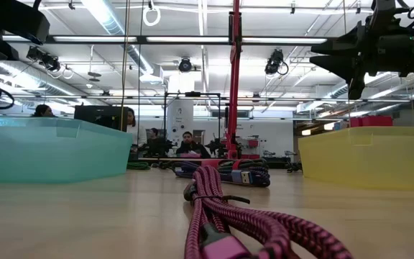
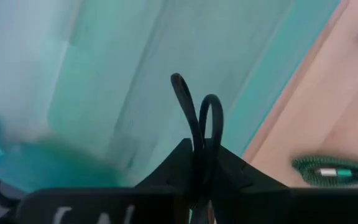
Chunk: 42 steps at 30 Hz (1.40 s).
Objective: Pick & Place USB Port
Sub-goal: Put the black charger cable into the green bin
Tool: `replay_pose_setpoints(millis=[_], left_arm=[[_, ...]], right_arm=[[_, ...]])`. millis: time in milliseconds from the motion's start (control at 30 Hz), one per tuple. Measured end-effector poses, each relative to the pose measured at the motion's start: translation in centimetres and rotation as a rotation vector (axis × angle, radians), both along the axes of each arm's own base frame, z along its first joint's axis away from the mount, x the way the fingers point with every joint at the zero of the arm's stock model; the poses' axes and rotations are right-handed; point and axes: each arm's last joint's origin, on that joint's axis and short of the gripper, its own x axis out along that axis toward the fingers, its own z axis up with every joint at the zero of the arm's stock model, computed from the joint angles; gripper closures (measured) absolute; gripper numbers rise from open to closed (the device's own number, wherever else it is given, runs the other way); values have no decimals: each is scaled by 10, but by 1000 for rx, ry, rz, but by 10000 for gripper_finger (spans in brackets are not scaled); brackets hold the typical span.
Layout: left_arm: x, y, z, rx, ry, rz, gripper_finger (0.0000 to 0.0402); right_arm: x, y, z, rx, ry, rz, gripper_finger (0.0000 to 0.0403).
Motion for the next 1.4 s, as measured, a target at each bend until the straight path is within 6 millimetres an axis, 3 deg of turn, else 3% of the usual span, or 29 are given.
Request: replay_pose_setpoints(millis=[333,500,800,1000,1233,1400], left_arm=[[2,6,0,89,-44,-12,238],[16,24,6,260,-127,-23,206],[65,101,43,491,-123,-172,208],[81,163,50,500,-117,-308,209],[96,216,37,434,-168,-390,209],[118,236,5,442,-90,-491,209]], right_arm=[[0,0,-1,-3,11,-1,295],[0,0,-1,-6,12,-4,295],[0,0,-1,-9,14,-4,295],[0,0,-1,-6,13,-3,295],[0,0,-1,-7,16,-3,295],[0,0,-2,-11,19,-3,295]])
